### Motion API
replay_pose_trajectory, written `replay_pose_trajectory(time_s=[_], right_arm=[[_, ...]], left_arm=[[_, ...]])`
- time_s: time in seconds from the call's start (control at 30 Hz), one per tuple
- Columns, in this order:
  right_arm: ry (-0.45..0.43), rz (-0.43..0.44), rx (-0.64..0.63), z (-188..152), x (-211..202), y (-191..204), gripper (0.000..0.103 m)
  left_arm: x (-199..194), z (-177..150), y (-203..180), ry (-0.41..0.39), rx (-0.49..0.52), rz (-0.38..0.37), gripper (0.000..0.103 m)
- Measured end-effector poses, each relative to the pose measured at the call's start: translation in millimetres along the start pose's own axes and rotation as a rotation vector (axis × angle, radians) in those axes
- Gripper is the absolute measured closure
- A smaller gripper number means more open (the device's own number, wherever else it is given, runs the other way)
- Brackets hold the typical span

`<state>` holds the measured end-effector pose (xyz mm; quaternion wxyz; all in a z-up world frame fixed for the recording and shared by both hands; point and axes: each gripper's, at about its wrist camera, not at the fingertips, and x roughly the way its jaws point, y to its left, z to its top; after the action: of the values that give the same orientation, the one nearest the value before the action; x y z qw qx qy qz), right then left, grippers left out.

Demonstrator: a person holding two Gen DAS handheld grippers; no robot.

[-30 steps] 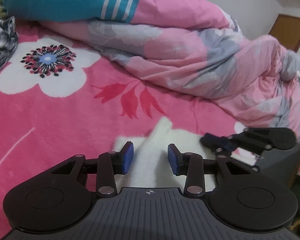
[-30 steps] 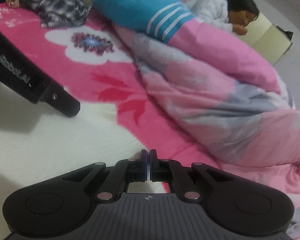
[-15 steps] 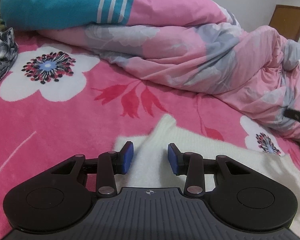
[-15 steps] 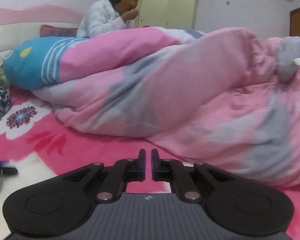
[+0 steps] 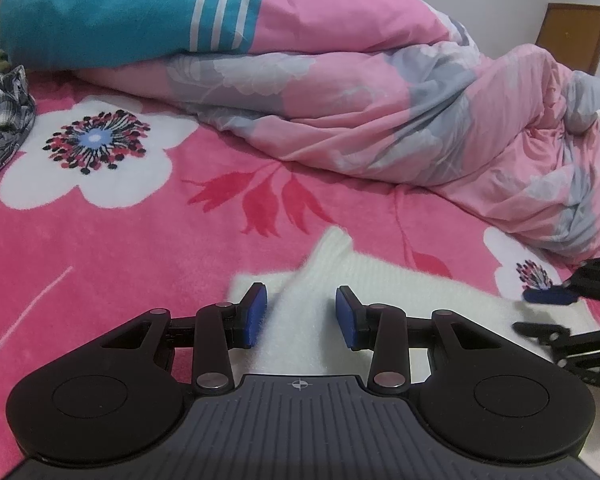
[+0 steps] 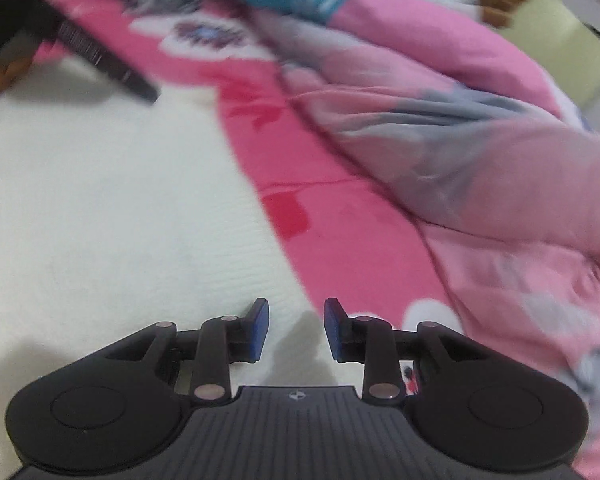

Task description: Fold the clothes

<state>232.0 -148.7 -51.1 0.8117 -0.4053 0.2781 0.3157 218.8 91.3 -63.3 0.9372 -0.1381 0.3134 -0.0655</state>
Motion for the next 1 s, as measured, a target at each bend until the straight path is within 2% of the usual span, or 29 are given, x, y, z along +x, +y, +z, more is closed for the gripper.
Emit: replay_pose_trajectory(time_s=[0.1,0.13,0.3,0.53,0.73,0.77,0.8,0.83,0.87,0.93,1.0], right_arm=[[0.015,0.027,-0.033,0,2,5,0.084],[0.018,0.027,-0.037,0,2,7,0.084],[0.025,0.006,-0.023,0,4,12,0.099],[-0.009,-0.151,-0.004,7,-6,12,0.101],[0.026,-0.192,0.059,-2,29,13,0.1],[0.016,-0.181,0.129,-3,27,4,0.099],[-0.001,-0.178,0.256,-8,20,-14,0.094],[-0.019,-0.175,0.391,-14,13,-34,0.094],[-0.021,-0.217,0.49,-25,7,-51,0.093],[-0.023,-0.284,0.706,-59,-12,-89,0.093],[-0.046,-0.28,0.888,-90,-34,-112,0.093]], left_arm=[[0,0,0,0.002,0.0,-0.001,0.065],[0,0,0,0.002,0.0,-0.001,0.065],[0,1,0,0.001,-0.001,-0.002,0.065],[1,1,1,0.001,-0.007,-0.005,0.065],[0,0,0,-0.001,-0.003,-0.003,0.065],[0,0,0,-0.001,-0.003,-0.003,0.065],[0,0,0,-0.001,-0.003,-0.003,0.065],[0,0,0,-0.002,-0.002,-0.003,0.065],[0,0,0,-0.001,-0.002,-0.003,0.065],[1,0,1,-0.001,-0.002,-0.003,0.065],[1,1,1,0.0,-0.004,-0.003,0.065]])
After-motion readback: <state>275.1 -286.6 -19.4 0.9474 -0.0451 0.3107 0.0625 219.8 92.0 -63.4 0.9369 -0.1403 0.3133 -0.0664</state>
